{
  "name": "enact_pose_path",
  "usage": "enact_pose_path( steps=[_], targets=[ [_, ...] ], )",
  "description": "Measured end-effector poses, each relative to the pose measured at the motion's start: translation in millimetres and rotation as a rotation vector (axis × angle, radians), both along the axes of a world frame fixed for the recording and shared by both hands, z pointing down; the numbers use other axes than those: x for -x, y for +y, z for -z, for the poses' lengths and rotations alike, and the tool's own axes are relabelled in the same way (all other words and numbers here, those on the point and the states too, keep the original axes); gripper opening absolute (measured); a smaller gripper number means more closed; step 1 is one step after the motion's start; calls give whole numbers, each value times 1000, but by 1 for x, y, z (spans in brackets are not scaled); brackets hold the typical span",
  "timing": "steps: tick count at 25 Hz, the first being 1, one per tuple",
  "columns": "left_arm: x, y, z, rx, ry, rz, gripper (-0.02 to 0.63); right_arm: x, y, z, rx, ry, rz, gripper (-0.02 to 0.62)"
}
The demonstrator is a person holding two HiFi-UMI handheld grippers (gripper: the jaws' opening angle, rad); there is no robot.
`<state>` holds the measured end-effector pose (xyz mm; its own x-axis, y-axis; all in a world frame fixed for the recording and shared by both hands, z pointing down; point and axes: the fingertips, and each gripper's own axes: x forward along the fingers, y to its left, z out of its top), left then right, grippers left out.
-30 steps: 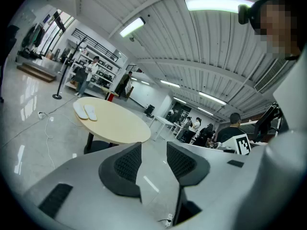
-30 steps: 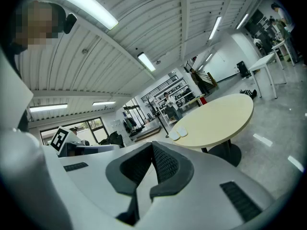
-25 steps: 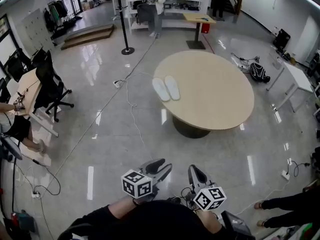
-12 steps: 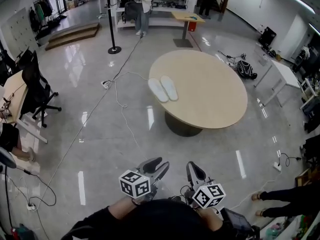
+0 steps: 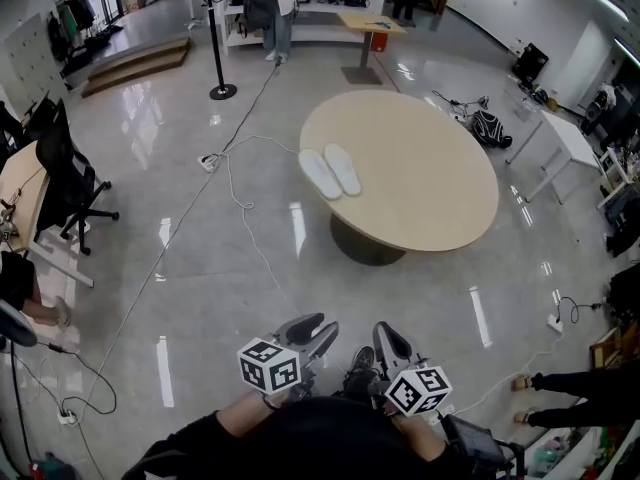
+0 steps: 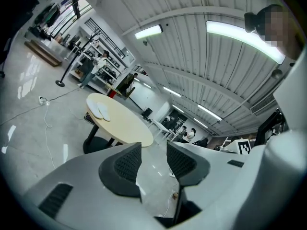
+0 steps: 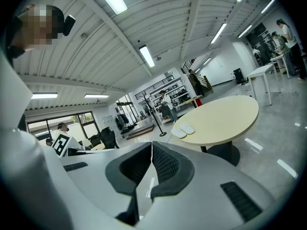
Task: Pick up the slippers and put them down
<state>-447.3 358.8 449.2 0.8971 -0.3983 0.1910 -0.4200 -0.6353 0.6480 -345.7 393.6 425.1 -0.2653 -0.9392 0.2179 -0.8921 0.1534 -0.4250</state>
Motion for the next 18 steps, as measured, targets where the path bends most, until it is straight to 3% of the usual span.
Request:
enact_pose_path(
  steps=[11,18],
  targets=[
    [-9,-85,-10,-2,-47,174,179,-16,-99,-14,-30,-27,167,17],
    [-88,-146,-12,6,-81,185,179,-82,-168,-20,-9,-54,237,17]
  ],
)
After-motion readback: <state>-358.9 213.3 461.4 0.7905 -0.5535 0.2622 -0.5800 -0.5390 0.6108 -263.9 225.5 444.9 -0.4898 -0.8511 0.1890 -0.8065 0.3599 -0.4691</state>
